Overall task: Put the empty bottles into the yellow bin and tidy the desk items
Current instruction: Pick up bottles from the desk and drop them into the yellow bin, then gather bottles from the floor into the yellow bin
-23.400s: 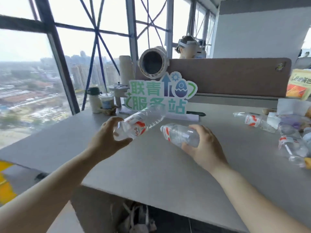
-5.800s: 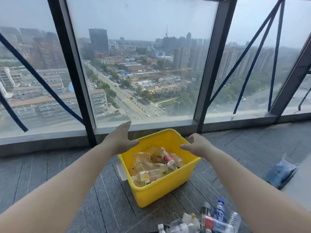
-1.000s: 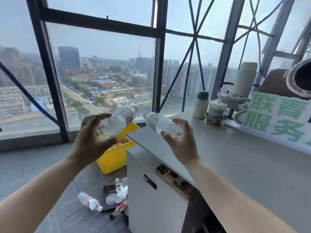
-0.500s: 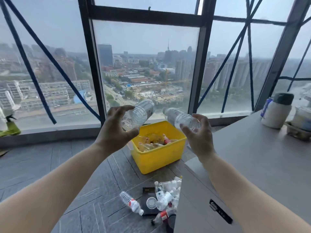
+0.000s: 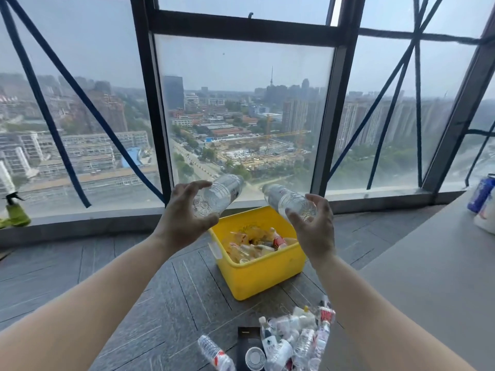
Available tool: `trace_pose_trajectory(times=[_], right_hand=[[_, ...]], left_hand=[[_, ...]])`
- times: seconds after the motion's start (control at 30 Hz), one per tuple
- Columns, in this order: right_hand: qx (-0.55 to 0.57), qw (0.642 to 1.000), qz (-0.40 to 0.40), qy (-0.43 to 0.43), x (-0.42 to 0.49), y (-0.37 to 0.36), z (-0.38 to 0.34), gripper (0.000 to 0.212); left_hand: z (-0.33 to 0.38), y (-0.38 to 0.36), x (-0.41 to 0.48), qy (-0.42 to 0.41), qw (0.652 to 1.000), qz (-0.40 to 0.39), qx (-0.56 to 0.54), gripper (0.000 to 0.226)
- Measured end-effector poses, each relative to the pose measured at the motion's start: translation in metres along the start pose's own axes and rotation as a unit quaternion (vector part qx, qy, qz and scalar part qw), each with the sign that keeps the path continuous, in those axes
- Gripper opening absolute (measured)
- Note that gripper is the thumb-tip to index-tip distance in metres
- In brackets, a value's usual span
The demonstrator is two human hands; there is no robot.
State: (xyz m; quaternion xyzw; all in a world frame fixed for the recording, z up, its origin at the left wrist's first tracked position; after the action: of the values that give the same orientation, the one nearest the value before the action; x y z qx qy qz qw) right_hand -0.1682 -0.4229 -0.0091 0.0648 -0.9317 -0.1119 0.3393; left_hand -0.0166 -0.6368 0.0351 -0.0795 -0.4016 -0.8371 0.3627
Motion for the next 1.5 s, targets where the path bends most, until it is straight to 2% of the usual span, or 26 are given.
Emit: trace_pose_trajectory(times=[0.23, 0.4, 0.63, 0.7, 0.77, 0.83, 0.9, 1.0, 1.17, 1.37, 1.5], right_hand=[[-0.004, 0.998, 0.011, -0.06, 0.027, -0.066, 0.063, 0.051], [-0.028, 0.996, 0.059, -0.068, 0.032, -0.117, 0.119, 0.053], [-0.033, 0.99, 0.086, -0.106, 0.082, -0.183, 0.204, 0.053], [-0.035, 0.989, 0.061, -0.127, 0.107, -0.206, 0.233, 0.058], [-0.032, 0.981, -0.028, -0.189, 0.131, -0.236, 0.266, 0.071], [-0.035, 0.945, -0.124, -0.299, 0.139, -0.26, 0.303, 0.077], [-0.039, 0.921, -0.176, -0.345, 0.132, -0.272, 0.333, 0.073], [-0.027, 0.909, -0.194, -0.368, 0.109, -0.275, 0.368, 0.07], [-0.091, 0.883, -0.174, -0.427, 0.084, -0.262, 0.401, 0.064], [-0.11, 0.884, -0.171, -0.421, 0.052, -0.257, 0.415, 0.061], [-0.133, 0.877, -0.192, -0.42, 0.009, -0.248, 0.429, 0.057]], left_hand=[[-0.052, -0.06, 0.061, 0.024, 1.0, -0.017, -0.012, 0.064], [-0.107, -0.114, 0.105, 0.042, 0.997, -0.039, -0.043, 0.069], [-0.168, -0.192, 0.189, 0.021, 0.996, -0.072, -0.054, 0.065], [-0.183, -0.224, 0.222, 0.018, 0.994, -0.09, -0.055, 0.068], [-0.206, -0.264, 0.255, 0.053, 0.985, -0.161, 0.044, 0.081], [-0.239, -0.3, 0.274, 0.168, 0.934, -0.253, 0.189, 0.091], [-0.265, -0.327, 0.277, 0.219, 0.9, -0.3, 0.228, 0.095], [-0.289, -0.35, 0.266, 0.201, 0.888, -0.346, 0.227, 0.095], [-0.313, -0.367, 0.263, 0.211, 0.88, -0.371, 0.207, 0.089], [-0.318, -0.386, 0.24, 0.209, 0.91, -0.339, 0.114, 0.068], [-0.335, -0.397, 0.196, 0.231, 0.913, -0.326, 0.083, 0.057]])
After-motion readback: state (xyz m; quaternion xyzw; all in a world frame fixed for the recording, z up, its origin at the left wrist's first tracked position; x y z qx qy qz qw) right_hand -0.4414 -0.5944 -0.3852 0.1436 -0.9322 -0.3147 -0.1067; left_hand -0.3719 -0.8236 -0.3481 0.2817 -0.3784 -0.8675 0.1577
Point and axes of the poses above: each hand's wrist, its own x-axis towards the middle knuckle, its own y-axis out of the back of the hand, z = x × y, the point moved 3 cm from there along x, towards the middle knuckle, and after that the axes turned 11 degrees about y, right-handed, at the moved point
